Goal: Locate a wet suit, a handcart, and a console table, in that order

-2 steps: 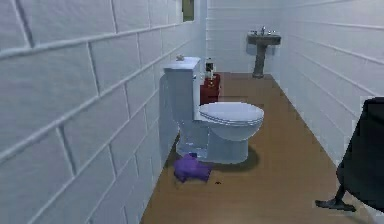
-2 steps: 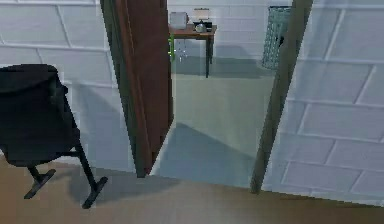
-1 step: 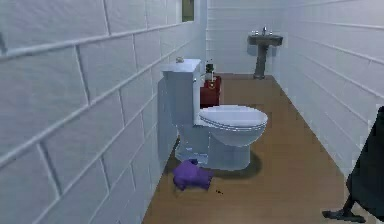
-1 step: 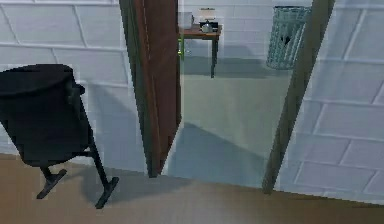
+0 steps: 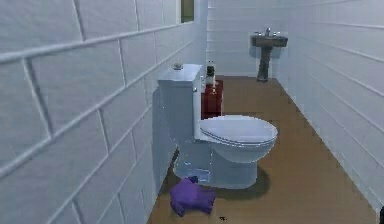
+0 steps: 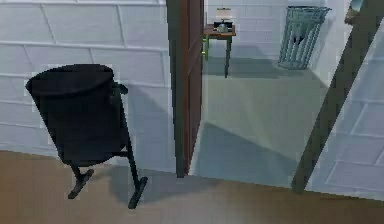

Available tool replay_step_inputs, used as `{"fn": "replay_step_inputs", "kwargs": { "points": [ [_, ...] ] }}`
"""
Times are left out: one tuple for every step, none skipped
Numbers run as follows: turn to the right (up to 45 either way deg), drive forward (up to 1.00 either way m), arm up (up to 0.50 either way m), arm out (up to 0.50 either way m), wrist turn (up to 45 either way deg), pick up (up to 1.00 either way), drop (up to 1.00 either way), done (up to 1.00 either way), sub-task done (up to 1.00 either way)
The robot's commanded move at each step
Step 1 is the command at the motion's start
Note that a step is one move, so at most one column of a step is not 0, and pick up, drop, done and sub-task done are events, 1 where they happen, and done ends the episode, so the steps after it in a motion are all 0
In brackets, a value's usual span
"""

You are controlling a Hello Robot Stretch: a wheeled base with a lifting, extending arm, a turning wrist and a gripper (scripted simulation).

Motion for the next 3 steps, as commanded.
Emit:
{"fn": "replay_step_inputs", "kwargs": {
  "points": [
    [18.0, 0.0, 0.0, 0.0, 0.0, 0.0, 0.0, 0.0, 0.0],
    [0.0, 0.0, 0.0, 0.0, 0.0, 0.0, 0.0, 0.0, 1.0],
    [45.0, 0.0, 0.0, 0.0, 0.0, 0.0, 0.0, 0.0, 0.0]
  ]
}}
